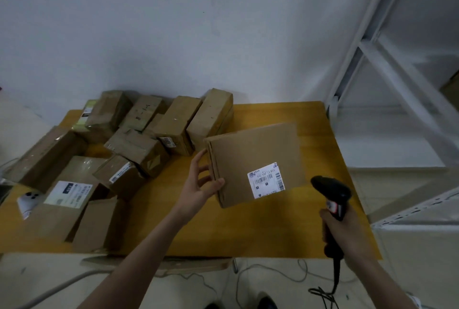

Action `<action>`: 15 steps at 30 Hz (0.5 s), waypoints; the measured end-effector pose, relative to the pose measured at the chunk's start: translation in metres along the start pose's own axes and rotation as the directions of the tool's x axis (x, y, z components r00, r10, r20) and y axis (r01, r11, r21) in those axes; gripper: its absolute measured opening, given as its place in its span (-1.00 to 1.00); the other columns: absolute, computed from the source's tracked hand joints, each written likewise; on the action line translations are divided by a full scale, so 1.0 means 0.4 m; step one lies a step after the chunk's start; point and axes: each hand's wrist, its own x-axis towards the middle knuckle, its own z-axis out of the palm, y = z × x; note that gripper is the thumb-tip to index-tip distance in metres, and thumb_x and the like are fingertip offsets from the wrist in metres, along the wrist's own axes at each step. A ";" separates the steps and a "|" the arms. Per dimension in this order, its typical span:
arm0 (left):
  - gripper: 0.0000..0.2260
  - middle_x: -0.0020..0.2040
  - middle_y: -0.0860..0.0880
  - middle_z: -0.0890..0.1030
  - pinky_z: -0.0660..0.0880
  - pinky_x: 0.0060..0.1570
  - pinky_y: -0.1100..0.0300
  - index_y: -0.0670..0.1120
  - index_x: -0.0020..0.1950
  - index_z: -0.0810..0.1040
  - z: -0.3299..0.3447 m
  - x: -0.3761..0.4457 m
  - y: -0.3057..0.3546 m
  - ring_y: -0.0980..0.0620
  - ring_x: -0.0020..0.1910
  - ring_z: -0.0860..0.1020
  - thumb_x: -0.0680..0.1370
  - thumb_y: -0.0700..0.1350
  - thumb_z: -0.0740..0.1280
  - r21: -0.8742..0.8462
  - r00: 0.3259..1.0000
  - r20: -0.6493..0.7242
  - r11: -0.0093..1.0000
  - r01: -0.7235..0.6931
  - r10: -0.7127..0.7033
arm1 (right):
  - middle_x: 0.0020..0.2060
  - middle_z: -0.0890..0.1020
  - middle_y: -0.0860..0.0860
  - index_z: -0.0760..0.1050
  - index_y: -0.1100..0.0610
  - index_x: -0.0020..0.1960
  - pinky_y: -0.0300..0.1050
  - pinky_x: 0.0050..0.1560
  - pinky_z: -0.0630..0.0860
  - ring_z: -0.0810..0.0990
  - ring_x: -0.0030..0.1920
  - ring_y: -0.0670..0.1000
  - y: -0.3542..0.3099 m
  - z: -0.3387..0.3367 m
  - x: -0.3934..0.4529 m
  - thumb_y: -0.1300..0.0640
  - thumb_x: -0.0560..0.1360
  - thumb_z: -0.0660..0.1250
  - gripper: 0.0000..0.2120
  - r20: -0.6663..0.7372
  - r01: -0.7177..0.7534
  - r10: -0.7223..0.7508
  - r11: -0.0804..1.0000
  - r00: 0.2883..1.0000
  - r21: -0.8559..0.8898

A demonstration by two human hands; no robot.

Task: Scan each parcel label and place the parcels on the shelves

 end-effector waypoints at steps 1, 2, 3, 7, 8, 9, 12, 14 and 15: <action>-0.27 0.28 0.08 0.42 0.60 0.03 0.06 0.41 0.38 0.16 -0.002 -0.006 -0.002 0.04 0.19 0.54 0.34 0.17 0.48 0.027 1.000 -0.007 1.000 -0.001 0.001 | -0.48 0.40 0.15 0.36 0.23 -0.13 -0.13 -0.50 0.36 0.37 -0.55 0.05 0.028 0.004 0.048 0.35 0.54 0.25 -0.89 0.025 -0.024 0.024 0.999 0.999 -0.027; -0.27 0.28 0.10 0.42 0.60 0.05 0.07 0.41 0.39 0.16 -0.004 -0.014 -0.004 0.06 0.20 0.53 0.32 0.21 0.46 0.047 1.000 -0.014 0.999 0.001 0.000 | -0.49 0.40 0.15 0.34 0.22 -0.16 -0.14 -0.50 0.34 0.36 -0.55 0.04 0.055 0.011 0.095 0.36 0.54 0.24 -0.86 0.044 -0.037 0.040 0.998 0.998 -0.057; -0.27 0.27 0.11 0.42 0.59 0.04 0.12 0.40 0.39 0.16 -0.005 -0.022 -0.005 0.10 0.20 0.53 0.32 0.23 0.44 0.070 1.000 -0.020 0.998 0.000 0.001 | -0.50 0.40 0.14 0.34 0.22 -0.17 -0.14 -0.50 0.33 0.35 -0.56 0.04 0.079 0.022 0.139 0.36 0.54 0.24 -0.85 0.051 -0.040 0.045 0.995 0.998 -0.089; -0.30 0.26 0.17 0.43 0.47 0.07 0.40 0.32 0.43 0.15 0.003 -0.056 -0.006 0.26 0.21 0.47 0.41 0.19 0.46 0.166 0.999 -0.043 0.986 -0.026 0.033 | -0.53 0.37 0.13 0.31 0.21 -0.26 -0.09 -0.46 0.29 0.29 -0.56 0.03 0.142 0.076 0.284 0.39 0.54 0.22 -0.77 0.087 -0.032 0.050 0.980 0.995 -0.198; -0.31 0.26 0.19 0.44 0.46 0.08 0.42 0.32 0.43 0.16 0.005 -0.065 -0.009 0.26 0.22 0.46 0.41 0.17 0.46 0.169 0.998 -0.047 0.985 -0.024 0.032 | -0.52 0.36 0.13 0.31 0.20 -0.27 -0.07 -0.44 0.28 0.28 -0.55 0.03 0.152 0.088 0.308 0.38 0.54 0.22 -0.75 0.106 -0.030 0.055 0.975 0.993 -0.221; -0.31 0.26 0.19 0.44 0.46 0.07 0.41 0.32 0.43 0.16 0.006 -0.075 -0.013 0.26 0.22 0.47 0.42 0.16 0.46 0.169 0.998 -0.053 0.986 -0.015 0.024 | -0.51 0.36 0.13 0.30 0.20 -0.27 -0.06 -0.42 0.26 0.26 -0.54 0.03 0.164 0.098 0.332 0.35 0.55 0.23 -0.75 0.118 -0.033 0.063 0.969 0.991 -0.244; -0.34 0.26 0.16 0.43 0.53 0.01 0.30 0.36 0.41 0.16 0.008 -0.105 -0.018 0.29 0.16 0.50 0.45 0.08 0.46 0.126 0.997 -0.074 0.991 0.035 -0.026 | -0.51 0.34 0.10 0.31 0.20 -0.28 -0.12 -0.45 0.19 0.23 -0.54 0.03 0.184 0.112 0.373 0.29 0.56 0.24 -0.75 0.143 -0.037 0.083 0.954 0.986 -0.297; -0.34 0.26 0.13 0.44 0.56 0.05 0.18 0.40 0.39 0.18 0.006 -0.124 -0.020 0.26 0.15 0.53 0.43 0.11 0.48 0.081 0.995 -0.086 0.995 0.052 -0.045 | -0.51 0.34 0.10 0.31 0.20 -0.29 -0.10 -0.43 0.20 0.24 -0.53 0.03 0.197 0.111 0.387 0.31 0.56 0.24 -0.74 0.156 -0.046 0.095 0.955 0.983 -0.294; -0.33 0.26 0.12 0.45 0.56 0.09 0.11 0.44 0.37 0.19 0.006 -0.133 -0.019 0.21 0.16 0.54 0.39 0.15 0.48 0.063 0.994 -0.090 0.996 0.060 -0.054 | -0.51 0.34 0.10 0.31 0.19 -0.29 -0.09 -0.42 0.21 0.24 -0.52 0.04 0.201 0.106 0.387 0.32 0.56 0.24 -0.74 0.162 -0.047 0.096 0.959 0.982 -0.280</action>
